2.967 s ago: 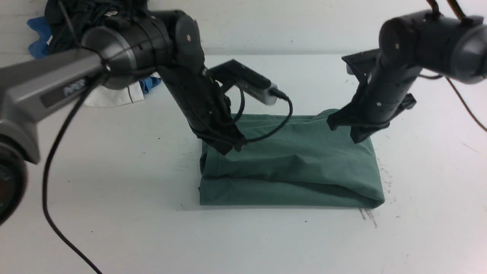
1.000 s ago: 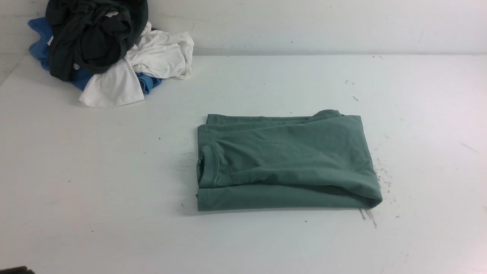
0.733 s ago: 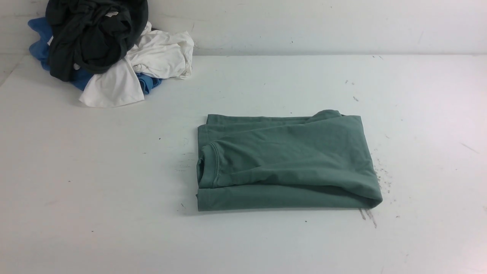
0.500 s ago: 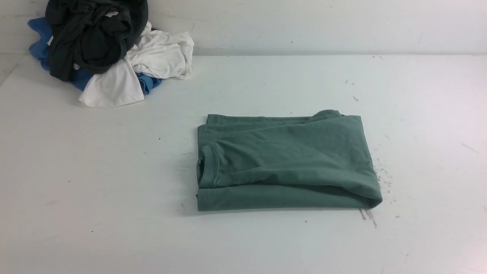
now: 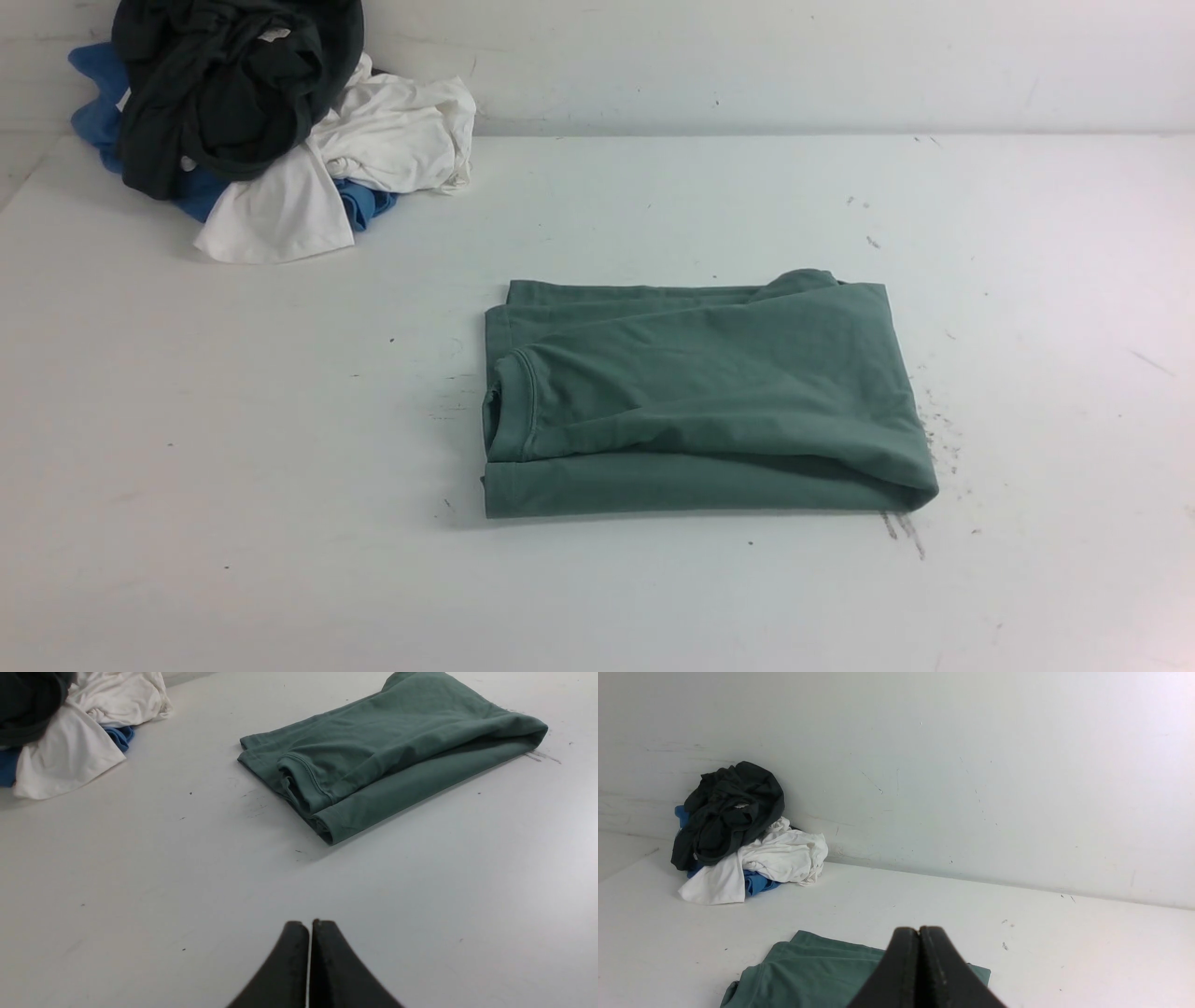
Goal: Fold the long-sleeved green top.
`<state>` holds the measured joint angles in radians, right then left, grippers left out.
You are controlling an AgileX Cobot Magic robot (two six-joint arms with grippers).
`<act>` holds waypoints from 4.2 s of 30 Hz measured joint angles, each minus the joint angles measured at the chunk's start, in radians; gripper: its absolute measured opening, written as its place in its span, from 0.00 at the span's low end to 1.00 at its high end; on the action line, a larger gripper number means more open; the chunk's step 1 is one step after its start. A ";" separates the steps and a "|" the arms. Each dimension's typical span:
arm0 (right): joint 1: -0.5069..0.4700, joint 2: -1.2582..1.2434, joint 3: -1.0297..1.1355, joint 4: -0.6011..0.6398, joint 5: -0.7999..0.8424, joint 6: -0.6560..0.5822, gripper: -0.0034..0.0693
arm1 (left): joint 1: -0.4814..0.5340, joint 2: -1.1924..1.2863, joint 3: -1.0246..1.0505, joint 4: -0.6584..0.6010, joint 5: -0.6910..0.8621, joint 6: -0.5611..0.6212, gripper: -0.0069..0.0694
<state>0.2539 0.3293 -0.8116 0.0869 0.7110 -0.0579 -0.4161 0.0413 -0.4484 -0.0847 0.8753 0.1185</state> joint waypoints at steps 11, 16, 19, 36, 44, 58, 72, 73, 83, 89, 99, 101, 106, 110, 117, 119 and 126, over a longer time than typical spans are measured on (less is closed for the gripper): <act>-0.103 -0.100 0.299 -0.046 -0.196 0.000 0.03 | 0.000 0.000 0.000 0.000 0.000 0.000 0.08; -0.228 -0.193 0.656 -0.052 -0.487 0.044 0.03 | 0.000 0.000 0.000 0.000 0.000 0.000 0.08; -0.267 -0.274 0.803 -0.060 -0.564 0.099 0.03 | 0.000 0.000 0.000 0.000 0.000 0.000 0.08; -0.300 -0.339 0.837 -0.131 -0.360 0.206 0.03 | 0.000 0.000 0.000 -0.003 -0.007 0.000 0.08; -0.300 -0.339 0.837 -0.131 -0.360 0.205 0.03 | 0.000 0.000 0.000 -0.003 -0.007 0.000 0.08; -0.300 -0.339 0.837 -0.131 -0.360 0.205 0.03 | 0.000 0.000 0.000 0.004 -0.010 0.000 0.08; -0.300 -0.339 0.837 -0.131 -0.359 0.205 0.03 | 0.313 -0.044 0.297 -0.009 -0.538 0.003 0.08; -0.300 -0.339 0.837 -0.131 -0.359 0.205 0.03 | 0.342 -0.049 0.321 -0.009 -0.556 0.003 0.08; -0.300 -0.339 0.837 -0.131 -0.358 0.205 0.03 | 0.462 -0.051 0.475 0.045 -0.577 -0.068 0.08; -0.300 -0.339 0.837 -0.131 -0.358 0.205 0.03 | 0.462 -0.051 0.475 0.046 -0.521 -0.074 0.08; -0.300 -0.339 0.837 -0.131 -0.358 0.205 0.03 | 0.463 -0.051 0.475 0.044 -0.519 -0.060 0.08; -0.300 -0.339 0.837 -0.131 -0.358 0.205 0.03 | 0.463 -0.051 0.475 0.044 -0.518 -0.060 0.08; -0.300 -0.339 0.837 -0.131 -0.358 0.205 0.03 | 0.463 -0.051 0.474 0.043 -0.516 -0.056 0.08; -0.300 -0.339 0.837 -0.131 -0.358 0.205 0.03 | 0.463 -0.051 0.474 0.043 -0.514 -0.054 0.08; -0.300 -0.339 0.837 -0.131 -0.358 0.205 0.03 | 0.463 -0.051 0.474 0.043 -0.515 -0.053 0.08; -0.300 -0.339 0.837 -0.131 -0.358 0.205 0.03 | 0.463 -0.051 0.474 0.043 -0.515 -0.053 0.08; -0.300 -0.339 0.837 -0.131 -0.357 0.205 0.03 | 0.463 -0.051 0.474 0.043 -0.515 -0.053 0.08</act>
<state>-0.0458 -0.0098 0.0258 -0.0439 0.3540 0.1469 0.0472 -0.0102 0.0260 -0.0418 0.3608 0.0650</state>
